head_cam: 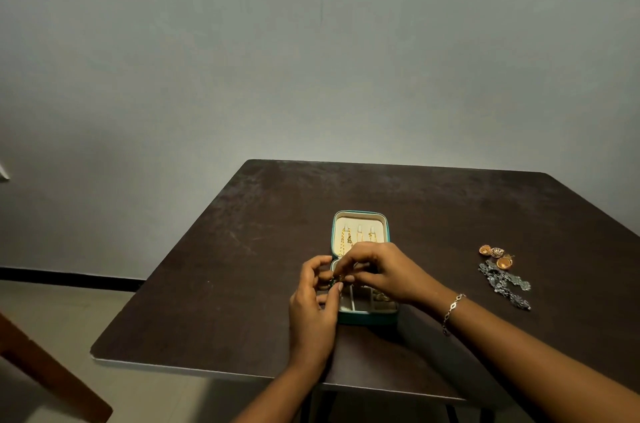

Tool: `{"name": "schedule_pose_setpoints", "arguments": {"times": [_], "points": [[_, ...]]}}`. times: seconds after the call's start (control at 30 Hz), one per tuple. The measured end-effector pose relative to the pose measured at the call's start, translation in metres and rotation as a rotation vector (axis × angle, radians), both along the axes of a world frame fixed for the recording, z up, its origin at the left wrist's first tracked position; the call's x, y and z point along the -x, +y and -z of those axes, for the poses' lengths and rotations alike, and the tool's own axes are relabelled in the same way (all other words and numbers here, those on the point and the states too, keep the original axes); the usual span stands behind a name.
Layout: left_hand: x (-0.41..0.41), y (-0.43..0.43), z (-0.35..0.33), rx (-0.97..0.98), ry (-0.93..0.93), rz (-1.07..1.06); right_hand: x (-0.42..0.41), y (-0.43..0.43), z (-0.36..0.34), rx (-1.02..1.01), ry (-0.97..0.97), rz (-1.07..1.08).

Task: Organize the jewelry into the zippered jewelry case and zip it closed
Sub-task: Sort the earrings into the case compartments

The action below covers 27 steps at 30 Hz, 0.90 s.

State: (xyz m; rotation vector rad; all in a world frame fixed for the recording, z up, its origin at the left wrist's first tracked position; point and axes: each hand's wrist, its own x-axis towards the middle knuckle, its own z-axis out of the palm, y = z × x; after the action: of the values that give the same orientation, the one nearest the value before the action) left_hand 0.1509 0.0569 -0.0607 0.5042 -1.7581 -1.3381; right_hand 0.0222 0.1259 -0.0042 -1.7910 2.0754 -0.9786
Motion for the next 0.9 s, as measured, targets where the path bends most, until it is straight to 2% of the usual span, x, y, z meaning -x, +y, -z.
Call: {"name": "schedule_pose_setpoints", "arguments": {"times": [0.2,0.27,0.53,0.9], "points": [[0.000,0.001,0.001,0.007,-0.026,0.011,0.001,0.000,0.002,0.033,-0.043,0.067],[0.001,0.001,0.003,0.037,-0.042,0.009,0.008,0.001,-0.001,0.059,0.000,0.080],[0.003,-0.001,0.003,0.061,-0.100,0.035,0.037,0.000,-0.009,-0.045,0.339,0.067],[0.004,0.000,0.005,0.054,-0.116,0.030,0.035,-0.003,-0.016,-0.321,0.928,-0.167]]}}
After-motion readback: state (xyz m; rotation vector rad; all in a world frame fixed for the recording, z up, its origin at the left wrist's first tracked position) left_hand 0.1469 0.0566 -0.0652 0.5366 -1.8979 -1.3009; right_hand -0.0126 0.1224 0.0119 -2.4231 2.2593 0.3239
